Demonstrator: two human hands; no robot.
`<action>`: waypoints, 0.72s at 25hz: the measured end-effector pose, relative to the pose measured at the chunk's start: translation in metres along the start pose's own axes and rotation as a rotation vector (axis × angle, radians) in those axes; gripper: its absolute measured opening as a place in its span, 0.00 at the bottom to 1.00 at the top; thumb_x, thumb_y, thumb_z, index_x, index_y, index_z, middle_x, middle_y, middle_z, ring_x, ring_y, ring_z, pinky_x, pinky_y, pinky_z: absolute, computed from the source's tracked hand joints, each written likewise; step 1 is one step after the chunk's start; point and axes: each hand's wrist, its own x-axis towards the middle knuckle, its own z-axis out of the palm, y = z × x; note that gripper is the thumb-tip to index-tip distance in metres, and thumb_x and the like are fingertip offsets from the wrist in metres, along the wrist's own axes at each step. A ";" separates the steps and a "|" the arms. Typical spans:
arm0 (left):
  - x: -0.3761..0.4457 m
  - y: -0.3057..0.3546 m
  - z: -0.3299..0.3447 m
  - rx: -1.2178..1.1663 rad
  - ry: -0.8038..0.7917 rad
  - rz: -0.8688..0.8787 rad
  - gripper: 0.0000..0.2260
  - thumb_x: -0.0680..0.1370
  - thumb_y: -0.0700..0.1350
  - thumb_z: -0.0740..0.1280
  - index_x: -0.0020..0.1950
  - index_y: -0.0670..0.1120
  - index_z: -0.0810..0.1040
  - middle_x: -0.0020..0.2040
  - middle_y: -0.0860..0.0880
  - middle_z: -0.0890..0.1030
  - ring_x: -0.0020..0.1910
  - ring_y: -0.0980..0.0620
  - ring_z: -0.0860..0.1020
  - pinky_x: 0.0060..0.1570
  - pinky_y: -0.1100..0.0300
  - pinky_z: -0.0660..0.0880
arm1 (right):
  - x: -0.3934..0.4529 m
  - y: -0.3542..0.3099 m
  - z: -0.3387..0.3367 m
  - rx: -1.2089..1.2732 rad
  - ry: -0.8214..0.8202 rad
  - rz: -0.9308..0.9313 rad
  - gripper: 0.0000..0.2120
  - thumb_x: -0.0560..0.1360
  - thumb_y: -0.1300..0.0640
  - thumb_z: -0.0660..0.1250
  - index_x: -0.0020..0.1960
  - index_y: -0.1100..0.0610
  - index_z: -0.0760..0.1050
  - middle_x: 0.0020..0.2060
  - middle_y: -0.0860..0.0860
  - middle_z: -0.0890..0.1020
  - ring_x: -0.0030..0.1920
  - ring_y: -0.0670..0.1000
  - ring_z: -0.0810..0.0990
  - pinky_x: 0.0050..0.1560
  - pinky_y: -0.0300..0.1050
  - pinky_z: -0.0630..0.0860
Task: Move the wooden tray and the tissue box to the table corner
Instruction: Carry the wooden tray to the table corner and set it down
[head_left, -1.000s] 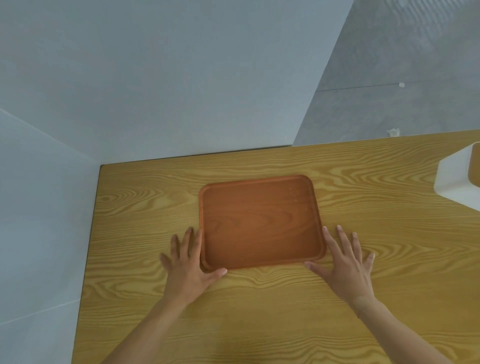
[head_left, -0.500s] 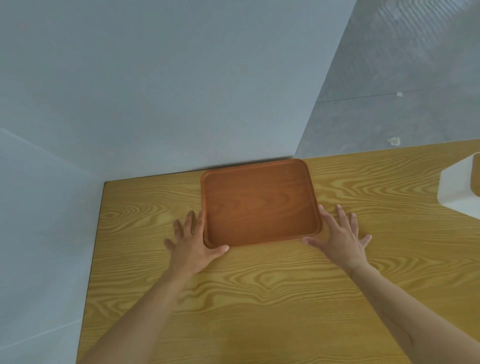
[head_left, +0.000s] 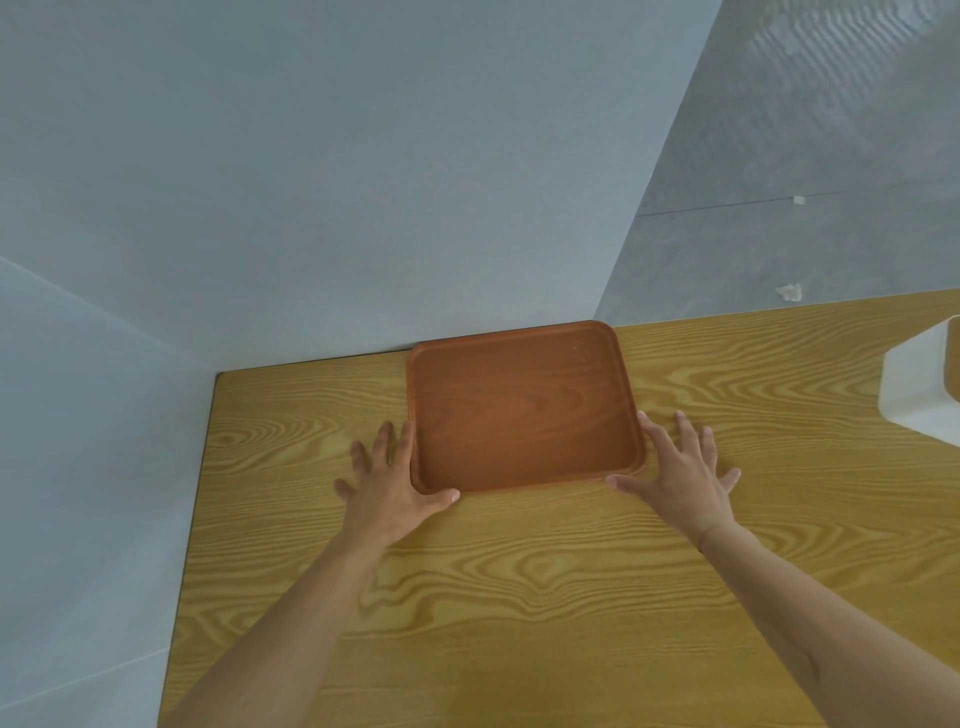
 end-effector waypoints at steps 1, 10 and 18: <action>0.000 0.000 -0.001 -0.002 0.001 0.002 0.54 0.63 0.76 0.65 0.77 0.61 0.38 0.81 0.52 0.42 0.78 0.37 0.41 0.67 0.24 0.54 | -0.001 -0.001 0.001 -0.001 -0.001 0.002 0.46 0.63 0.26 0.69 0.75 0.31 0.50 0.81 0.52 0.47 0.79 0.61 0.41 0.66 0.83 0.49; 0.002 -0.007 -0.006 0.039 -0.019 0.007 0.54 0.63 0.77 0.65 0.78 0.59 0.38 0.81 0.53 0.43 0.78 0.39 0.44 0.66 0.24 0.53 | -0.007 -0.012 -0.001 -0.025 -0.051 0.029 0.47 0.65 0.28 0.69 0.75 0.31 0.46 0.81 0.52 0.46 0.79 0.62 0.42 0.66 0.82 0.52; -0.001 -0.014 -0.040 0.158 -0.046 0.140 0.39 0.71 0.70 0.64 0.77 0.54 0.60 0.76 0.47 0.64 0.74 0.43 0.64 0.70 0.33 0.58 | -0.041 -0.029 -0.018 -0.162 -0.002 -0.005 0.35 0.75 0.34 0.64 0.77 0.44 0.58 0.80 0.53 0.56 0.78 0.59 0.56 0.71 0.67 0.62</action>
